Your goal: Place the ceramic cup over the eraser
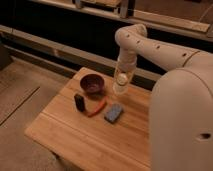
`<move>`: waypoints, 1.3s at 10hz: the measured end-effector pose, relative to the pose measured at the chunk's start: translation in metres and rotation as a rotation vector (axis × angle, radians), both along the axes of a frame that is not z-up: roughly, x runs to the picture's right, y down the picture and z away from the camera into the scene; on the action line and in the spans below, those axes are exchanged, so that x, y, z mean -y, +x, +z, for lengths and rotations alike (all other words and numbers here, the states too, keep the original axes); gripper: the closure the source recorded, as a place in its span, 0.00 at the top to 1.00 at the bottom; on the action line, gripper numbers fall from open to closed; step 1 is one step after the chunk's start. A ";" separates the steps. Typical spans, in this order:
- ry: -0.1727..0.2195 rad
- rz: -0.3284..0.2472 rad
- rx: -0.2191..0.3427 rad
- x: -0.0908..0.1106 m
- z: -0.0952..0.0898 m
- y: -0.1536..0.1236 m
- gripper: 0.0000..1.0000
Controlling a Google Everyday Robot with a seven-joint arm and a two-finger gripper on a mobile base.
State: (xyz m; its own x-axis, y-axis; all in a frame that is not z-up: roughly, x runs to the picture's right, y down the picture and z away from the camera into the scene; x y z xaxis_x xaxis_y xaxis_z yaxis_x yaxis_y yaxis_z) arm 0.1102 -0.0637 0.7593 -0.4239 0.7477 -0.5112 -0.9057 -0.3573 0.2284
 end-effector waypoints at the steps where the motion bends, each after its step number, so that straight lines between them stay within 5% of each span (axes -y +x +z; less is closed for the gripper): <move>1: 0.021 -0.003 -0.008 0.007 -0.011 0.003 0.00; 8: 0.102 -0.112 -0.034 0.059 -0.067 -0.032 0.00; 13: 0.108 -0.198 0.060 0.065 -0.111 -0.104 0.00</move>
State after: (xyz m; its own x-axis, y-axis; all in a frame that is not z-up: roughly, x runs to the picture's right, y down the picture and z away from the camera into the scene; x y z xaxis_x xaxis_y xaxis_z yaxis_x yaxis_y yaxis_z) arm 0.0060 -0.1290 0.6487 -0.2342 0.8651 -0.4435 -0.9714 -0.1904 0.1417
